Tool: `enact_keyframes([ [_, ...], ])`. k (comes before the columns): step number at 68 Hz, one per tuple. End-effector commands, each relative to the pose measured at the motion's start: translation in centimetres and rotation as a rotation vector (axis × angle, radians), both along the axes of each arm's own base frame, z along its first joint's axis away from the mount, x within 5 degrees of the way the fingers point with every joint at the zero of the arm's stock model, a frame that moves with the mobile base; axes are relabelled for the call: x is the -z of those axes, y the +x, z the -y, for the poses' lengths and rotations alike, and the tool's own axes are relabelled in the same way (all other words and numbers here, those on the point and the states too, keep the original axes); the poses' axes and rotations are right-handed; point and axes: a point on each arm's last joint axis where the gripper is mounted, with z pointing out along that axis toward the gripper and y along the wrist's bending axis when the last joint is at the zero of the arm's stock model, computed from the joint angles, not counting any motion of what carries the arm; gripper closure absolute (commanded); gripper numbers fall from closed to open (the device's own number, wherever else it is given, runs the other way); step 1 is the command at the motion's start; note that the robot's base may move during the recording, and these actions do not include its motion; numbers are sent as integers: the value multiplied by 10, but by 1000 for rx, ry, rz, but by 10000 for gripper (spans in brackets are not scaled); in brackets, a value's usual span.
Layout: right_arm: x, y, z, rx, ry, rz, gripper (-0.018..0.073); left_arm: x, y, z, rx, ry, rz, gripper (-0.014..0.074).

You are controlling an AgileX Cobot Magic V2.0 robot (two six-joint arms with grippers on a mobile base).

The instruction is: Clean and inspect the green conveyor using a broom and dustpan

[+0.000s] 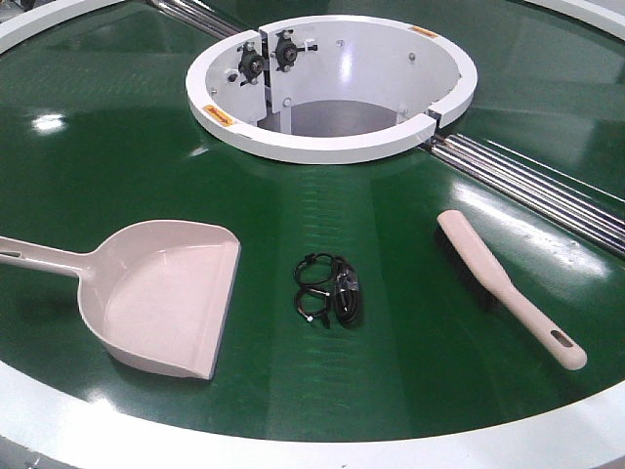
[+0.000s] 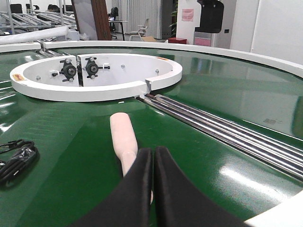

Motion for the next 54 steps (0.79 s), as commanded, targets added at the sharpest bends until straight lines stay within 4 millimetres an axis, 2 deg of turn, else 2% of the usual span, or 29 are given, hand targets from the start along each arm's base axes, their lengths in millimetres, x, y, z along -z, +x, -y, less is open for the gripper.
enact_keyframes([
  [1,-6,-1,0,-1,1,73,568,-11,10,1,0,-1,41,603],
  [18,-6,-1,0,-1,1,73,568,-10,14,1,-1,-2,28,596],
  [27,-6,-1,0,-1,1,73,568,-9,16,0,-1,36,21,544],
  [35,-6,-1,0,-1,1,73,568,-9,16,0,-1,35,19,439],
  [49,-6,-1,0,-1,1,73,568,-9,16,0,-2,35,16,116],
  [54,-6,-1,0,-1,1,73,568,-9,16,0,-1,35,18,27],
])
